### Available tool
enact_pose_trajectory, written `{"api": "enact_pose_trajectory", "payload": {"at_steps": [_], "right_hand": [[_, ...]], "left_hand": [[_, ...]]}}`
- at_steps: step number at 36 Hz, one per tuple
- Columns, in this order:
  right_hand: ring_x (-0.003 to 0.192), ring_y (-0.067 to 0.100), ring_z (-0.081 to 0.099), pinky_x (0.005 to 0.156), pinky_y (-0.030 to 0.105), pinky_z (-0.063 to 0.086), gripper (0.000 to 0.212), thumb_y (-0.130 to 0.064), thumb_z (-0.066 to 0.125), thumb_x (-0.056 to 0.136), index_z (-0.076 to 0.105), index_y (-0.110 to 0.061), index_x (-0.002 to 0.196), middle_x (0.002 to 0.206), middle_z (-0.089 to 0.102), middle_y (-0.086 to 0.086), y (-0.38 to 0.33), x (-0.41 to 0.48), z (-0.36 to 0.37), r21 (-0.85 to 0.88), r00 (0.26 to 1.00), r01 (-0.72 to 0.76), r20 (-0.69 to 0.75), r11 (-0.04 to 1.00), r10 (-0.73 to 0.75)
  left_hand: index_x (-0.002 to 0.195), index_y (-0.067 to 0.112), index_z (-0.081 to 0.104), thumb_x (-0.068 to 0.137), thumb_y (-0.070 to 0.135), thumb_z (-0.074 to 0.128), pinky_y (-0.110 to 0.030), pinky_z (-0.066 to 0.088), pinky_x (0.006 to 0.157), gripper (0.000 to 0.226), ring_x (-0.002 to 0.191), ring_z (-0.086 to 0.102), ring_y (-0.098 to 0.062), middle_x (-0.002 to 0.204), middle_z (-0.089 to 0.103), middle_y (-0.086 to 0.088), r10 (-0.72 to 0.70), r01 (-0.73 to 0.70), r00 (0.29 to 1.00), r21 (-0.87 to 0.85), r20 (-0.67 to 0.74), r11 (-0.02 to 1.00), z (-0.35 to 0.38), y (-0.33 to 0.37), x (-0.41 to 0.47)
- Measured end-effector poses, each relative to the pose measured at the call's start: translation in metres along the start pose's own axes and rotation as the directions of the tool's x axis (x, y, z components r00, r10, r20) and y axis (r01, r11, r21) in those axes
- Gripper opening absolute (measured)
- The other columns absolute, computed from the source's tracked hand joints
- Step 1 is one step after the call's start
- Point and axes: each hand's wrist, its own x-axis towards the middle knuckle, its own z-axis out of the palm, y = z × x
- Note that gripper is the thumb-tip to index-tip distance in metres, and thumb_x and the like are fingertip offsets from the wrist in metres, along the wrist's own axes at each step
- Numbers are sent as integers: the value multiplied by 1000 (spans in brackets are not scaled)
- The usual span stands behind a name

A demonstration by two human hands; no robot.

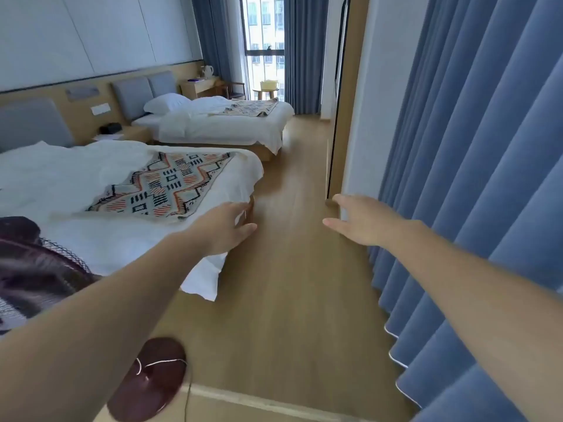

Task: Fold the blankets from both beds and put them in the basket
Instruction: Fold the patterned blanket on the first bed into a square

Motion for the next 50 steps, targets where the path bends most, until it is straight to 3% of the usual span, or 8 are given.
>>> {"api": "enact_pose_trajectory", "payload": {"at_steps": [8, 15, 22, 25, 38, 50], "right_hand": [[108, 24, 55, 90, 44, 49, 61, -63, 40, 91, 42, -21, 135, 128, 54, 5, 59, 96, 11, -24, 998, 46, 32, 999, -45], [131, 26, 44, 101, 42, 42, 70, -63, 40, 92, 31, -21, 148, 150, 38, 5, 107, 176, -6, -21, 995, 84, 61, 996, -83], [129, 24, 45, 97, 39, 42, 66, -60, 42, 93, 35, -19, 145, 145, 44, 5, 129, 240, -10, 12, 985, 137, 101, 990, -138], [122, 25, 50, 94, 40, 46, 61, -60, 42, 92, 41, -20, 138, 138, 49, 5, 132, 271, -7, 23, 982, 159, 103, 987, -160], [129, 22, 45, 97, 37, 40, 62, -58, 43, 94, 36, -23, 144, 146, 41, 1, 116, 438, 2, 16, 976, 202, 79, 979, -203], [124, 23, 48, 85, 31, 39, 58, -54, 43, 95, 38, -20, 142, 143, 44, 4, 108, 589, 3, 43, 981, 160, 103, 986, -164]], "left_hand": [[147, 20, 32, 96, 44, 49, -35, 33, 106, 59, 129, 46, -25, 151, 38, -5, -72, 72, 997, 33, 12, 997, 25, 13, 93], [147, 19, 33, 95, 47, 48, -37, 32, 108, 61, 135, 40, -23, 152, 37, -4, -186, 187, 982, 33, -23, 982, 31, 17, 164], [146, 18, 33, 95, 48, 47, -36, 37, 102, 61, 121, 52, -22, 151, 38, -3, -244, 246, 968, 37, -62, 968, 37, 16, 216], [147, 18, 32, 95, 49, 45, -36, 35, 104, 62, 125, 50, -22, 152, 37, -2, -276, 278, 958, 24, -79, 960, 38, 9, 240], [147, 18, 32, 96, 50, 44, -34, 34, 106, 61, 130, 46, -20, 152, 37, -2, -295, 296, 953, 5, -71, 955, 48, -70, 388], [148, 18, 31, 96, 49, 45, -33, 34, 106, 62, 130, 45, -19, 152, 37, -2, -274, 274, 961, 14, -28, 962, 43, -146, 530]]}}
